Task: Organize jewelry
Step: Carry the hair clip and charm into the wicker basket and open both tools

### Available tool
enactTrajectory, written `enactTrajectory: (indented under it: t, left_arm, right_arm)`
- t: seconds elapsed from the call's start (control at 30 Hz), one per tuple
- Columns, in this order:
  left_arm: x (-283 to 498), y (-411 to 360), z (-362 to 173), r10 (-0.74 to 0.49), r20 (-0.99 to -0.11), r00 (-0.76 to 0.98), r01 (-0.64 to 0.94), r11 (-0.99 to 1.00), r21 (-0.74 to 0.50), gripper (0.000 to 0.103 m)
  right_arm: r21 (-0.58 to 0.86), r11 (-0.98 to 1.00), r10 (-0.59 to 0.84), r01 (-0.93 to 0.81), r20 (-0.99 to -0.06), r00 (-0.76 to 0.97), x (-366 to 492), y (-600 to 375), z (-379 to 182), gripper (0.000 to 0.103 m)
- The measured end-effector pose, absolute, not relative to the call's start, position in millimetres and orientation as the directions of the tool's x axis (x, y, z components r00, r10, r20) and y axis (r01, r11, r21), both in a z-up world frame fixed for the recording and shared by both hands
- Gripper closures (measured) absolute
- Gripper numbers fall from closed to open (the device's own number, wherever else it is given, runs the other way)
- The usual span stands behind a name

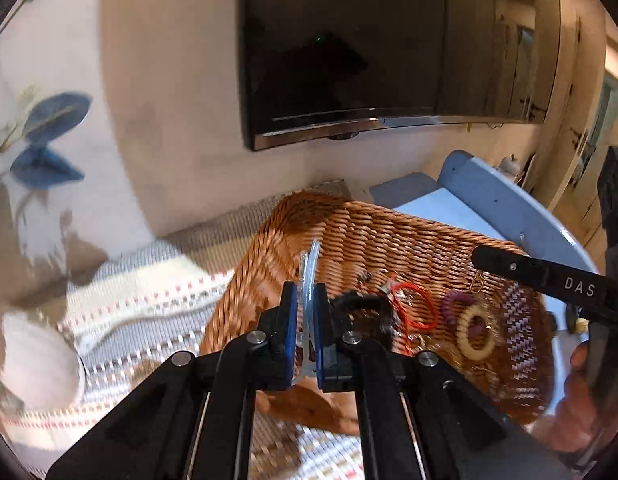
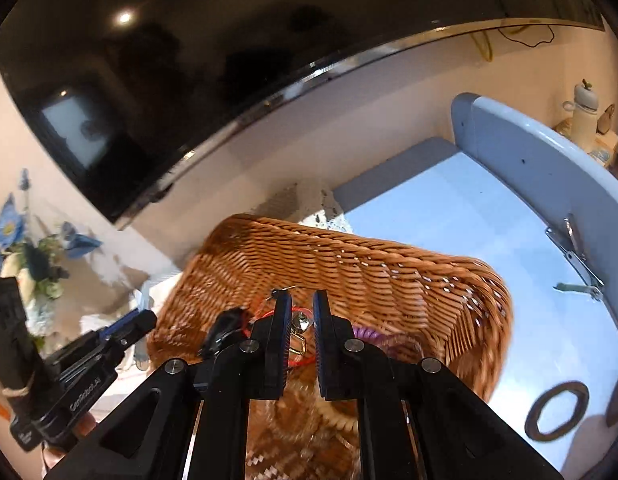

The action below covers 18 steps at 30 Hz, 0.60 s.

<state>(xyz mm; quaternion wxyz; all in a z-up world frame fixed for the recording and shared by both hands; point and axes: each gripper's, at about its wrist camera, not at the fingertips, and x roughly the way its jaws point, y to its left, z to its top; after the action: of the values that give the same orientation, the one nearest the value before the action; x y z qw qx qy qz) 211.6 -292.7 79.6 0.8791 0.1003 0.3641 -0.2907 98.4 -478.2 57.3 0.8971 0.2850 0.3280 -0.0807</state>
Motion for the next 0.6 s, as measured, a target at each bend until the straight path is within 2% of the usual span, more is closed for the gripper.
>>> enactTrajectory:
  t: [0.1, 0.17, 0.23, 0.27, 0.3, 0.47, 0.6]
  left_arm:
    - [219, -301, 79, -0.407, -0.679, 0.611, 0.573, 0.819, 0.025, 0.098]
    - [223, -304, 79, -0.43, -0.676, 0.599, 0.591, 0.807, 0.011, 0.096]
    - [226, -302, 81, -0.459, -0.681, 0.571, 0.608, 0.793, -0.026, 0.079]
    - [225, -300, 84, -0.473, -0.675, 0.567, 0.614, 0.788, -0.037, 0.066]
    - [222, -296, 87, -0.48, -0.661, 0.577, 0.615, 0.787, -0.035, 0.059]
    - [199, -283, 100, -0.451, -0.639, 0.623, 0.603, 0.797, 0.025, 0.058]
    - [175, -260, 109, -0.463, -0.632, 0.622, 0.586, 0.81, -0.015, 0.058]
  right_arm:
    - [0.417, 0.842, 0.013, 0.343, -0.651, 0.759, 111, -472, 54, 0.092]
    - [0.361, 0.861, -0.033, 0.357, -0.661, 0.749, 116, -466, 54, 0.091]
    - [0.32, 0.876, -0.063, 0.362, -0.667, 0.742, 118, -463, 55, 0.088]
    - [0.318, 0.879, -0.062, 0.355, -0.663, 0.746, 117, -462, 56, 0.085]
    - [0.317, 0.881, -0.063, 0.352, -0.657, 0.751, 114, -460, 57, 0.081]
    - [0.324, 0.887, -0.056, 0.329, -0.633, 0.772, 97, -455, 66, 0.08]
    - [0.324, 0.897, -0.041, 0.301, -0.618, 0.785, 72, -442, 76, 0.077]
